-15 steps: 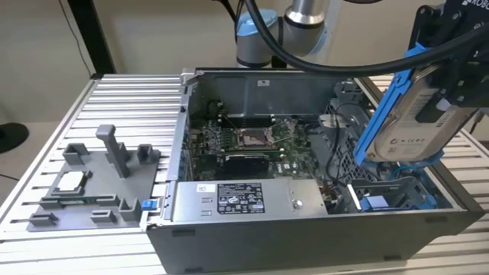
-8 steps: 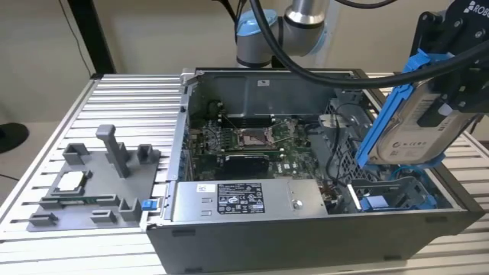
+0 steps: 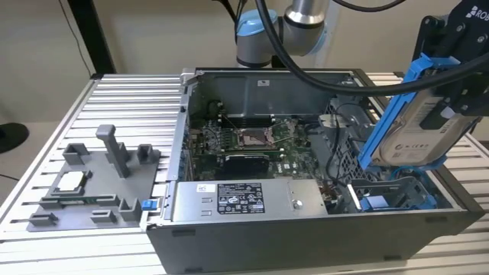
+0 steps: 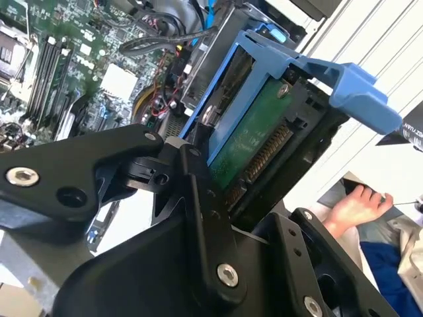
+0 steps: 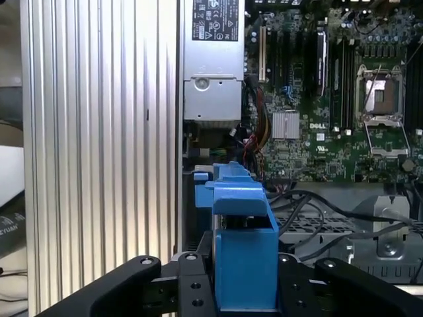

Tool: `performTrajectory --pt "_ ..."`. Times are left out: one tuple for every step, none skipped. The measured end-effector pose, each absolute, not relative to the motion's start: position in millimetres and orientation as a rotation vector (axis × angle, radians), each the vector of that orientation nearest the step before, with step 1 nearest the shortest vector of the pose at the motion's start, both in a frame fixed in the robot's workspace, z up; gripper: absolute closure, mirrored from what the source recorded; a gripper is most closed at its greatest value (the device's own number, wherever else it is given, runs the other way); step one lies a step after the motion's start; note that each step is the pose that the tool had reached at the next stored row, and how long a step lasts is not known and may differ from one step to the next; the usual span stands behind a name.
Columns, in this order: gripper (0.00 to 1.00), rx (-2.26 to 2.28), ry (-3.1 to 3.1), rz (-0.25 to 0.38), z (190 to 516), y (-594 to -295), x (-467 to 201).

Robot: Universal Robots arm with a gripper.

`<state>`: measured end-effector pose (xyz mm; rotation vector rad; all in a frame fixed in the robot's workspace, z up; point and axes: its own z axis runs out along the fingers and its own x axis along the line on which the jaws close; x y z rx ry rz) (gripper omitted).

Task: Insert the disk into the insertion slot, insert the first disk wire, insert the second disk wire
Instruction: 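Insert the disk into the insertion slot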

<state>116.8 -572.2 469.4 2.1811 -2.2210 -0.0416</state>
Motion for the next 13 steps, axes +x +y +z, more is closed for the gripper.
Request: performTrajectory --pt "1.00 2.181 -2.221 -0.042 469.1 -572.2 116.9" --pt "1.00 2.181 -2.221 -0.042 468.9 -572.3 117.1" --pt "1.00 2.181 -2.221 -0.042 468.8 -572.3 117.1" --pt "1.00 2.181 -2.221 -0.042 468.7 -572.2 117.3" --pt "1.00 2.181 -2.221 -0.042 468.7 -572.2 117.3" --pt "1.00 2.181 -2.221 -0.042 468.5 -572.2 117.3" --pt "1.00 2.181 -2.221 -0.042 468.4 -572.2 117.3" --pt "1.00 2.181 -2.221 -0.042 468.2 -572.2 117.3" --pt "1.00 2.181 -2.221 -0.042 467.9 -572.2 117.3" --pt "1.00 2.181 -2.221 -0.042 467.7 -572.2 117.3" --pt "1.00 2.181 -2.221 -0.042 467.3 -572.2 117.3" --pt "1.00 2.181 -2.221 -0.042 466.9 -572.2 117.3" --pt "1.00 2.181 -2.221 -0.042 466.5 -572.2 117.3"
